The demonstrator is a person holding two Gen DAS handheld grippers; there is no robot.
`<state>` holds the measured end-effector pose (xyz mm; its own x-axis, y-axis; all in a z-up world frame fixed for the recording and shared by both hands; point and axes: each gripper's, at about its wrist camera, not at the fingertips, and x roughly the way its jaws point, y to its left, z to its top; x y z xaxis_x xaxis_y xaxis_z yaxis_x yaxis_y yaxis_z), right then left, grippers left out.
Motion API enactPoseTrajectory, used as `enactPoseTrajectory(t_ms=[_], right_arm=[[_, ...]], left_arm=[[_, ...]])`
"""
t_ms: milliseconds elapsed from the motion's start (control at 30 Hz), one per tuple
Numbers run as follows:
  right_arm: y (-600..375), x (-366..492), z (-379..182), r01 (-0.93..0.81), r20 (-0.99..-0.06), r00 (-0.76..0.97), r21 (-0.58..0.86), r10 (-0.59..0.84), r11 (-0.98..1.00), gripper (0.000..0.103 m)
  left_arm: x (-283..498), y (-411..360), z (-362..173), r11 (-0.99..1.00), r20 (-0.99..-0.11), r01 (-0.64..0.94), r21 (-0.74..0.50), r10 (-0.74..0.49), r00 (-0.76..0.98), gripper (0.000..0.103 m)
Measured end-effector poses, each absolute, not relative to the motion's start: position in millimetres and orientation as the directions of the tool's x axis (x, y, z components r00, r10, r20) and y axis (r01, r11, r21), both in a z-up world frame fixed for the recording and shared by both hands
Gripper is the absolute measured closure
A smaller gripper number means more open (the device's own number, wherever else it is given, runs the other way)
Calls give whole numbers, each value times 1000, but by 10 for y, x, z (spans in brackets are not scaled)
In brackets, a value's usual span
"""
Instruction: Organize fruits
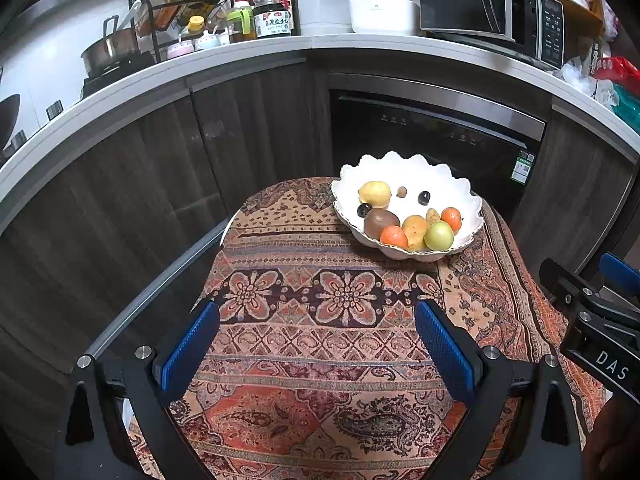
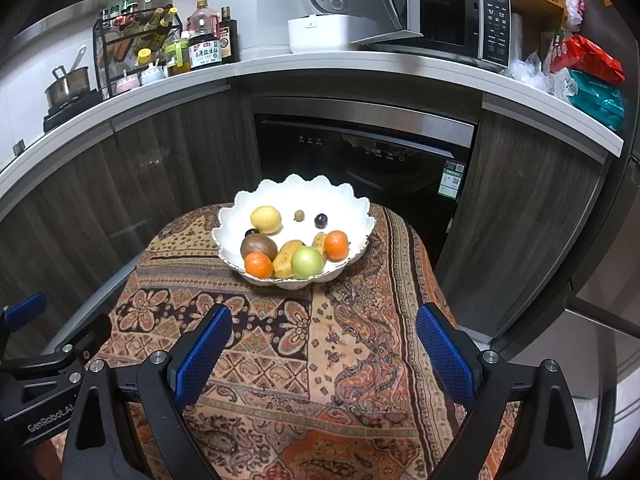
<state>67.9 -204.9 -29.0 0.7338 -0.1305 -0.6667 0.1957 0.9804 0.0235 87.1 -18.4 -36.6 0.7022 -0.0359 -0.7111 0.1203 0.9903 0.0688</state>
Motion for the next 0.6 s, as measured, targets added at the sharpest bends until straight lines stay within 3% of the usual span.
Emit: enactPoseTrajectory(t_ms=[600], right_arm=[[-2051,681,-293,197,-668,733,26,-129,980,9]], left_arm=[[890,-213,-401,990,-731,128,58,-46,681,3]])
